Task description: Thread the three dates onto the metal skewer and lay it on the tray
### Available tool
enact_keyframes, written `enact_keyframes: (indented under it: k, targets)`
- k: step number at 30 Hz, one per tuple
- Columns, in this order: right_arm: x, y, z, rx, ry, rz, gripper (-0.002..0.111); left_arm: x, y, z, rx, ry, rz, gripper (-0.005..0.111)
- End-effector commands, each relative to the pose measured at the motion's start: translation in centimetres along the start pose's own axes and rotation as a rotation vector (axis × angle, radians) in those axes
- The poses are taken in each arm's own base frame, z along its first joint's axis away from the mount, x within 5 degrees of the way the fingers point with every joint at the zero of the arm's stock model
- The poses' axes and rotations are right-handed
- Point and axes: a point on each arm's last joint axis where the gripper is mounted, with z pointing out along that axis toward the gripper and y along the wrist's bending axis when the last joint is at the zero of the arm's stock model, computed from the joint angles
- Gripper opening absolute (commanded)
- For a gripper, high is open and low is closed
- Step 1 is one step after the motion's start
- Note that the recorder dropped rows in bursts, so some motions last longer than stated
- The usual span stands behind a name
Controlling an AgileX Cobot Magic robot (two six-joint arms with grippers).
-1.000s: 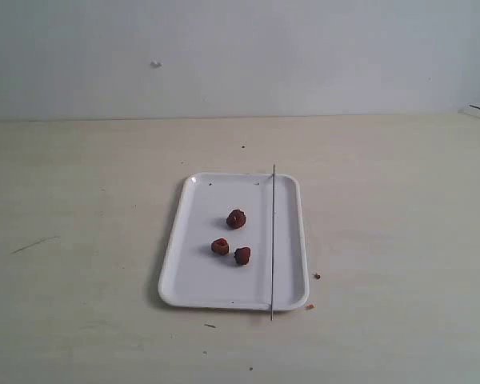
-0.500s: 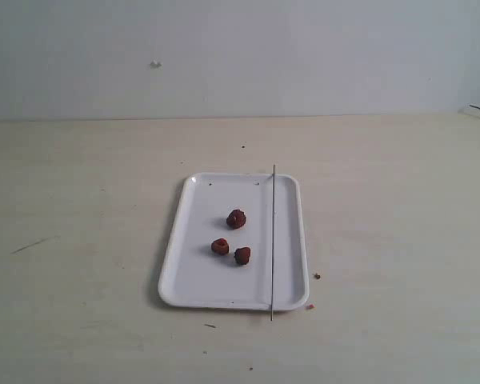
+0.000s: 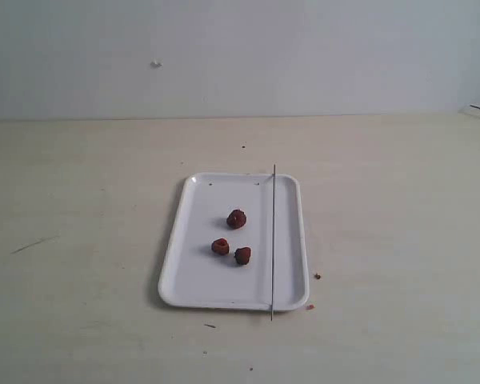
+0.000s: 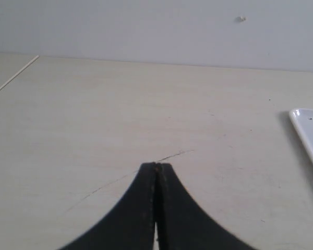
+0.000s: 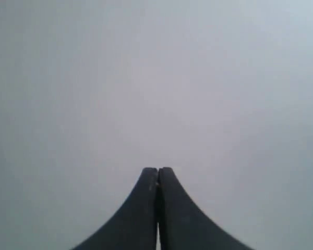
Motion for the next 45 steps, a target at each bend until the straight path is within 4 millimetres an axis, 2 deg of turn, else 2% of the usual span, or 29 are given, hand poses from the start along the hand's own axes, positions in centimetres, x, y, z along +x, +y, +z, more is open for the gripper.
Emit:
enact_keyframes:
  k: [1,3,6,9,13,16,17,18,19,20,23,25,29,32,36,39,42,45]
  targets:
    - [-1.9,0.4,0.1,-0.055,-0.133,0.382,0.000,0.1,0.0,0.0,-0.003,-0.009,-0.004,0.000]
    - [-3.4,0.8,1.1,-0.030,-0.071,0.385,0.000,0.1,0.0,0.0,-0.003,-0.009,-0.004,0.000]
    - [-4.7,1.2,3.9,0.028,0.083,0.263,0.000,0.1,0.0,0.0,-0.003,-0.009,-0.004,0.000]
    - [-4.3,0.9,7.9,0.129,0.318,0.195,0.000,0.1,0.0,0.0,-0.003,-0.009,-0.004,0.000]
    - [-1.1,-0.7,12.3,0.290,0.760,0.013,0.000,0.1,0.0,0.0,-0.003,-0.009,-0.004,0.000]
    - [1.8,-1.7,14.5,0.370,1.116,-0.043,0.000,0.1,0.0,0.0,-0.003,-0.009,-0.004,0.000]
    - [3.0,-1.9,15.1,0.365,1.218,-0.049,0.000,0.1,0.0,0.0,-0.003,-0.009,-0.004,0.000]
    - [4.9,-1.7,16.0,0.279,1.415,-0.078,0.000,0.1,0.0,0.0,-0.003,-0.009,-0.004,0.000]
    - [5.7,-1.5,16.2,0.213,1.485,-0.090,0.000,0.1,0.0,0.0,-0.003,-0.009,-0.004,0.000]
    - [7.4,-1.3,16.6,0.147,1.594,-0.045,0.000,0.1,0.0,0.0,-0.003,-0.009,-0.004,0.000]
    - [9.5,-0.4,17.0,0.095,1.653,-0.013,0.000,0.1,0.0,0.0,-0.003,-0.009,-0.004,0.000]
    - [11.2,2.2,16.5,0.004,1.725,-0.045,0.000,0.1,0.0,0.0,-0.003,-0.009,-0.004,0.000]
    - [13.5,5.8,15.8,-0.075,1.764,-0.126,0.000,0.1,0.0,0.0,-0.003,-0.009,-0.004,0.000]
    - [14.0,8.0,18.0,-0.136,1.663,-0.141,0.000,0.1,0.0,0.0,-0.003,-0.009,-0.004,0.000]
    - [13.8,9.3,21.3,-0.095,1.657,-0.094,0.000,0.1,0.0,0.0,-0.003,-0.009,-0.004,0.000]
    - [14.1,9.9,23.0,-0.075,1.677,-0.078,0.000,0.1,0.0,0.0,-0.003,-0.009,-0.004,0.000]
    - [15.6,10.3,23.6,-0.002,1.710,-0.030,0.000,0.1,0.0,0.0,-0.003,-0.009,-0.004,0.000]
    - [18.4,10.7,23.2,0.030,1.764,-0.062,0.000,0.1,0.0,0.0,-0.003,-0.009,-0.004,0.000]
